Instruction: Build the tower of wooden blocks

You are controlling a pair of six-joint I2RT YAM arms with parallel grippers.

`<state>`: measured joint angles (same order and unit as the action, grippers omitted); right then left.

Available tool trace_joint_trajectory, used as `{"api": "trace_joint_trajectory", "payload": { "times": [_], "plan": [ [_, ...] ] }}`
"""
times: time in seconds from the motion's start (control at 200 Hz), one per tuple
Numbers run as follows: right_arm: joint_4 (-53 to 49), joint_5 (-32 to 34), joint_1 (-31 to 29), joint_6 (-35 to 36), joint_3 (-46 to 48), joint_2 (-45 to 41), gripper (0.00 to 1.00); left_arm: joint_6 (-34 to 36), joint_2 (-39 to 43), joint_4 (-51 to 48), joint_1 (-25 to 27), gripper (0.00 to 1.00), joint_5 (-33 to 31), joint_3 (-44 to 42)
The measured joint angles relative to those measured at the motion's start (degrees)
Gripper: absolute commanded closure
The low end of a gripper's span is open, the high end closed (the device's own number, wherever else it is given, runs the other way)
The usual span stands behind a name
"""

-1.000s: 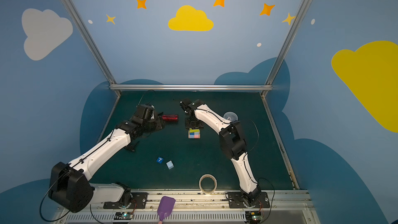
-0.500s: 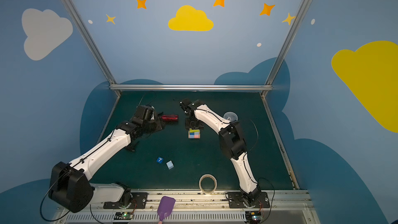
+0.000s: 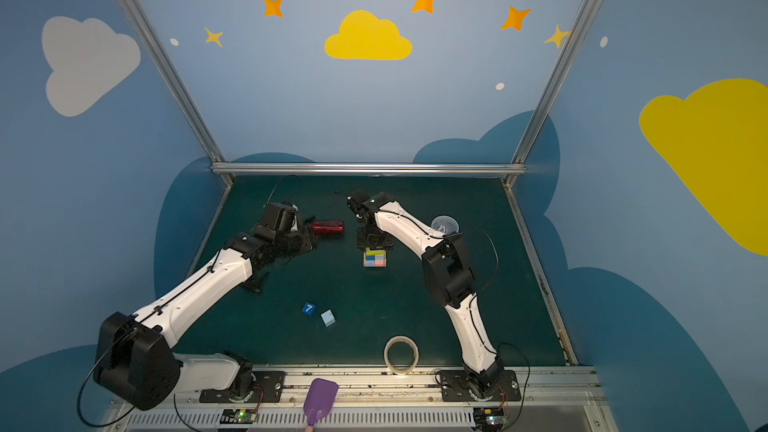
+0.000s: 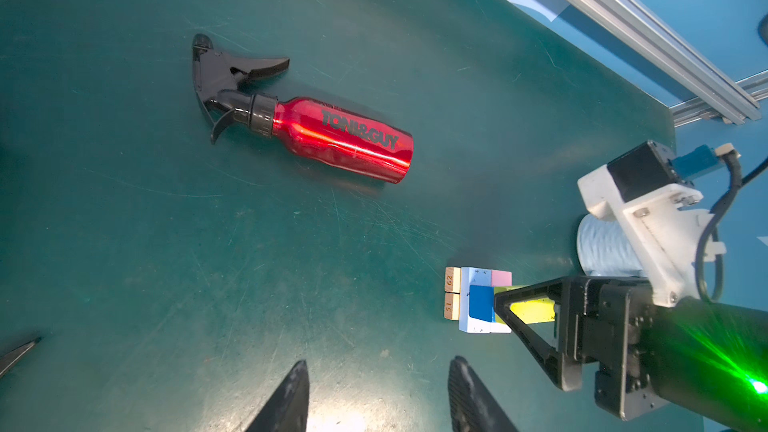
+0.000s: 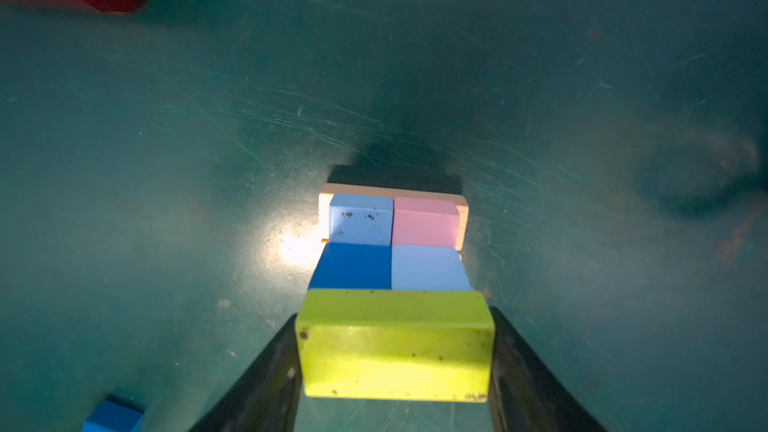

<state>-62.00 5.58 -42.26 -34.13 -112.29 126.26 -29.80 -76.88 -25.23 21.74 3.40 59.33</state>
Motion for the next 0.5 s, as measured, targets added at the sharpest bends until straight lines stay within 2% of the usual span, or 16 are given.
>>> {"api": "trace_joint_trajectory", "payload": {
  "times": [0.501],
  "plan": [
    [-0.07,-0.04,0.0,-0.81,-0.33,0.39,0.34,0.0,0.09,0.13,-0.39,0.46,0.04,-0.11]
  ]
}}
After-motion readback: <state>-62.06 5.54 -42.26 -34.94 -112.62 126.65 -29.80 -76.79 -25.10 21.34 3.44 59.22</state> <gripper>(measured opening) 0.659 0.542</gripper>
